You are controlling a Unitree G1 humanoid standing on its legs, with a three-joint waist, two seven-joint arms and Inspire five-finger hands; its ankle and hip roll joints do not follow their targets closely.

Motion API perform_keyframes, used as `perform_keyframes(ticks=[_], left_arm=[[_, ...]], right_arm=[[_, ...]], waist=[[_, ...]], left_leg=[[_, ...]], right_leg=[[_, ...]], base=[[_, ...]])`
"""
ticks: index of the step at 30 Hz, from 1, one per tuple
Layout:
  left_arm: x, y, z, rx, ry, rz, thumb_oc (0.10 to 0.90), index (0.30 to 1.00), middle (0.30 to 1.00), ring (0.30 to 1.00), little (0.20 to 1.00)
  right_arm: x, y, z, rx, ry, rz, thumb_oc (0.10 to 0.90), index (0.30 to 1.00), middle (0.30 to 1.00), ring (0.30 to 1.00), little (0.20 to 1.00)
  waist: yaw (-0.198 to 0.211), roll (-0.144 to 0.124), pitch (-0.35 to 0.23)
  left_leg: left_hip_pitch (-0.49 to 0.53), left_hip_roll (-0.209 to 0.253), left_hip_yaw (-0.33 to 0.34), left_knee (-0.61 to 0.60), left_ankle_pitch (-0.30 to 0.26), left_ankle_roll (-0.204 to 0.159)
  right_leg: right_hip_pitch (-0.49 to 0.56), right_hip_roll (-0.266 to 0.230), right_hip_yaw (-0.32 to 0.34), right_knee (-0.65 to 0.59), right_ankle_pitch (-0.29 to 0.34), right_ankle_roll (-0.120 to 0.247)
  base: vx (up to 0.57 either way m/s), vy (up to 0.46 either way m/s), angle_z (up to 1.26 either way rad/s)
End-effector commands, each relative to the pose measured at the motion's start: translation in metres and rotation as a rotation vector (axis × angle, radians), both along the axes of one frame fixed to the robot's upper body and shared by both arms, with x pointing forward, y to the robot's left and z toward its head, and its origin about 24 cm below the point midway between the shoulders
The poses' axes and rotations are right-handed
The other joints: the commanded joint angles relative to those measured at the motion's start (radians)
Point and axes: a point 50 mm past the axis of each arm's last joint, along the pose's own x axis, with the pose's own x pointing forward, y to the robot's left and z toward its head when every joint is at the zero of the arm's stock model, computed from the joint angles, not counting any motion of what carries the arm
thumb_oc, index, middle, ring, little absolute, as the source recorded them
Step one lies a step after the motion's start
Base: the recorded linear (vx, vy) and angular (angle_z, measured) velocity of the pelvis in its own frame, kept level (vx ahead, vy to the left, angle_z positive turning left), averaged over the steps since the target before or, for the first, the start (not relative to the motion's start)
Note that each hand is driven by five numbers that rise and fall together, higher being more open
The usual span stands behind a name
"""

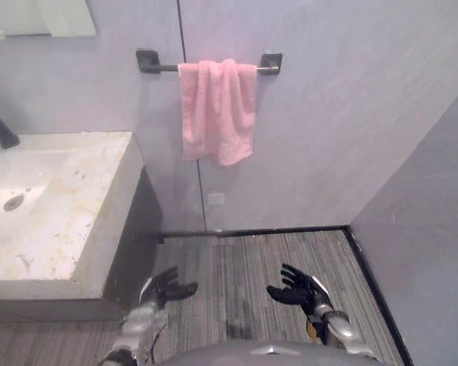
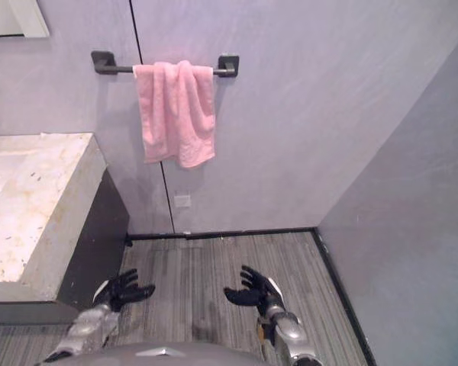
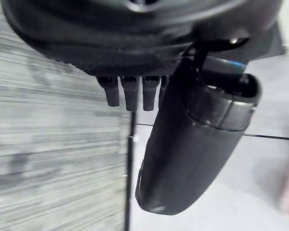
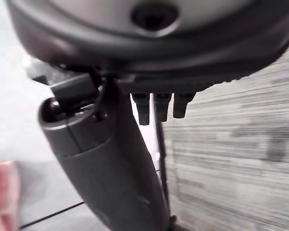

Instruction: Organize the bathroom.

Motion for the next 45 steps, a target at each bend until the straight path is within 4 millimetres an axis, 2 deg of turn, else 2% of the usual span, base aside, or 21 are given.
perform_keyframes(ticks=[1,2,5,6,10,12,13,16,23,24,27,28,30,32,34,35,36,37,38,41,45], left_arm=[[0.069,0.004,0.055,0.022,-0.308,0.036,0.8,0.9,0.9,0.9,0.9],[0.072,0.004,0.061,0.023,-0.346,0.037,0.8,0.9,0.9,0.9,0.9],[0.092,0.001,0.106,0.063,-0.526,0.027,0.8,0.9,0.9,0.9,0.9],[0.095,0.0,0.114,0.062,-0.559,0.026,0.8,0.9,0.9,0.9,0.9],[0.112,-0.01,0.185,0.121,-0.866,0.017,0.8,0.9,0.9,0.9,0.9],[0.113,-0.012,0.198,0.133,-0.922,0.023,0.8,0.9,0.9,0.9,0.9],[0.114,-0.012,0.213,0.138,-0.992,0.031,0.8,0.9,0.9,0.9,0.9],[0.114,-0.013,0.233,0.172,-1.082,0.046,0.8,0.9,0.9,0.9,0.9],[0.115,-0.01,0.262,0.287,-1.228,0.147,0.8,0.9,0.9,0.9,0.9],[0.116,-0.007,0.266,0.281,-1.24,0.191,0.8,0.9,0.9,0.9,0.9],[0.117,-0.006,0.269,0.285,-1.26,0.227,0.8,0.9,0.9,0.9,0.9],[0.119,-0.005,0.271,0.256,-1.267,0.248,0.8,0.9,0.9,0.9,0.9],[0.119,-0.007,0.272,0.264,-1.28,0.253,0.8,0.9,0.9,0.9,0.9],[0.12,-0.008,0.273,0.263,-1.285,0.256,0.8,0.9,0.9,0.9,0.9],[0.121,-0.007,0.274,0.263,-1.293,0.262,0.8,0.9,0.9,0.9,0.9],[0.121,-0.007,0.274,0.277,-1.295,0.267,0.8,0.9,0.9,0.9,0.9],[0.121,-0.006,0.274,0.281,-1.298,0.268,0.8,0.9,0.9,0.9,0.9],[0.121,-0.006,0.274,0.282,-1.301,0.265,0.8,0.9,0.9,0.9,0.9],[0.121,-0.007,0.274,0.283,-1.297,0.25,0.8,0.9,0.9,0.9,0.9],[0.122,-0.006,0.273,0.281,-1.288,0.248,0.8,0.9,0.9,0.9,0.9],[0.125,-0.006,0.271,0.255,-1.264,0.241,0.8,0.9,0.9,0.9,0.9]], right_arm=[[0.06,-0.004,0.059,-0.055,-0.36,0.018,0.8,0.9,0.9,0.9,0.9],[0.063,-0.003,0.066,-0.056,-0.406,0.021,0.8,0.9,0.9,0.9,0.9],[0.082,0.008,0.112,-0.095,-0.621,0.037,0.8,0.9,0.9,0.9,0.9],[0.084,0.009,0.12,-0.101,-0.66,0.039,0.8,0.9,0.9,0.9,0.9],[0.1,0.014,0.174,-0.164,-0.919,0.035,0.8,0.9,0.9,0.9,0.9],[0.104,0.016,0.186,-0.171,-0.971,0.037,0.8,0.9,0.9,0.9,0.9],[0.108,0.019,0.202,-0.188,-1.054,0.034,0.8,0.9,0.9,0.9,0.9],[0.112,0.024,0.225,-0.201,-1.159,0.025,0.8,0.9,0.9,0.9,0.9],[0.121,0.032,0.258,-0.192,-1.302,-0.024,0.8,0.9,0.9,0.9,0.9],[0.123,0.032,0.266,-0.199,-1.336,-0.034,0.8,0.9,0.9,0.9,0.9],[0.123,0.033,0.273,-0.195,-1.367,-0.048,0.8,0.9,0.9,0.9,0.9],[0.123,0.031,0.278,-0.189,-1.391,-0.063,0.8,0.9,0.9,0.9,0.9],[0.123,0.031,0.281,-0.192,-1.411,-0.075,0.8,0.9,0.9,0.9,0.9],[0.125,0.033,0.285,-0.182,-1.425,-0.083,0.8,0.9,0.9,0.9,0.9],[0.128,0.038,0.288,-0.18,-1.436,-0.074,0.8,0.9,0.9,0.9,0.9],[0.128,0.04,0.289,-0.187,-1.444,-0.064,0.8,0.9,0.9,0.9,0.9],[0.127,0.041,0.289,-0.187,-1.448,-0.059,0.8,0.9,0.9,0.9,0.9],[0.126,0.041,0.289,-0.188,-1.452,-0.054,0.8,0.9,0.9,0.9,0.9],[0.123,0.039,0.289,-0.209,-1.465,-0.053,0.8,0.9,0.9,0.9,0.9],[0.124,0.037,0.295,-0.22,-1.49,-0.057,0.8,0.9,0.9,0.9,0.9],[0.122,0.035,0.296,-0.22,-1.5,-0.079,0.8,0.9,0.9,0.9,0.9]], waist=[[0.001,-0.006,-0.019],[0.002,-0.006,-0.019],[0.001,-0.01,-0.019],[0.002,-0.01,-0.019],[0.009,-0.015,-0.022],[0.012,-0.017,-0.023],[0.016,-0.018,-0.023],[0.022,-0.02,-0.024],[0.033,-0.03,-0.022],[0.034,-0.04,-0.012],[0.036,-0.053,0.007],[0.037,-0.068,0.031],[0.04,-0.069,0.046],[0.046,-0.064,0.057],[0.052,-0.048,0.061],[0.055,-0.04,0.061],[0.056,-0.036,0.06],[0.056,-0.03,0.06],[0.062,-0.018,0.056],[0.063,-0.019,0.042],[0.055,-0.012,0.025]], left_leg=[[0.001,-0.029,0.059,0.001,-0.013,0.016],[0.001,-0.029,0.059,0.001,-0.012,0.016],[-0.001,-0.025,0.057,0.001,-0.009,0.011],[-0.002,-0.025,0.056,0.001,-0.008,0.011],[0.001,-0.017,0.051,0.001,-0.01,0.007],[0.003,-0.015,0.05,0.001,-0.011,0.006],[0.004,-0.012,0.047,0.001,-0.011,0.004],[0.006,-0.007,0.044,0.001,-0.011,-0.001],[0.014,0.014,0.053,0.012,0.0,-0.027],[-0.008,0.018,0.072,0.076,-0.01,-0.038],[-0.063,0.017,0.085,0.183,-0.014,-0.043],[-0.131,0.017,0.093,0.326,0.001,-0.049],[-0.171,0.015,0.092,0.362,0.017,-0.051],[-0.196,0.01,0.102,0.337,0.033,-0.053],[-0.205,0.006,0.12,0.246,0.063,-0.058],[-0.208,0.011,0.137,0.175,0.096,-0.065],[-0.211,0.013,0.144,0.154,0.108,-0.068],[-0.223,0.018,0.154,0.125,0.134,-0.074],[-0.257,0.023,0.165,0.091,0.199,-0.091],[-0.245,0.012,0.169,0.069,0.177,-0.085],[-0.191,-0.011,0.145,0.019,0.139,-0.06]], right_leg=[[-0.006,0.01,-0.047,-0.002,0.045,0.022],[-0.006,0.01,-0.048,-0.003,0.045,0.022],[-0.005,0.01,-0.053,-0.003,0.045,0.021],[-0.005,0.011,-0.054,-0.003,0.044,0.021],[0.0,0.012,-0.061,-0.003,0.034,0.018],[0.002,0.013,-0.063,-0.003,0.032,0.017],[0.005,0.015,-0.065,-0.003,0.03,0.015],[0.006,0.019,-0.067,-0.003,0.026,0.012],[0.014,0.025,-0.082,-0.003,0.021,0.005],[0.016,0.016,-0.089,-0.003,0.028,0.0],[0.019,0.007,-0.096,-0.003,0.039,-0.005],[0.022,-0.002,-0.1,-0.002,0.047,-0.013],[0.028,-0.002,-0.095,0.001,0.046,-0.015],[0.037,0.003,-0.082,0.001,0.042,-0.011],[0.048,0.017,-0.071,-0.002,0.028,-0.006],[0.054,0.021,-0.069,-0.003,0.021,-0.005],[0.056,0.023,-0.069,-0.003,0.018,-0.005],[0.061,0.029,-0.072,-0.003,0.014,-0.006],[0.074,0.041,-0.073,-0.003,0.002,-0.012],[0.081,0.04,-0.073,-0.002,-0.003,-0.011],[0.088,0.038,-0.054,0.021,-0.018,-0.003]], base=[[-0.03,-0.042,0.01],[-0.03,-0.054,0.01],[-0.02,-0.061,0.02],[-0.01,-0.068,0.03],[0.01,-0.084,0.06],[0.02,-0.071,0.04],[0.02,-0.099,0.07],[0.01,-0.072,0.06],[0.02,-0.096,0.05],[0.01,-0.084,0.03],[-0.02,-0.069,0.07],[-0.04,-0.077,0.17],[0.0,-0.032,0.2],[0.08,0.02,0.1],[0.15,0.072,0.02],[0.15,0.078,-0.04],[0.14,0.078,-0.05],[0.2,0.087,-0.14],[0.24,0.101,-0.16],[0.18,0.103,-0.18],[0.15,0.102,-0.29]])
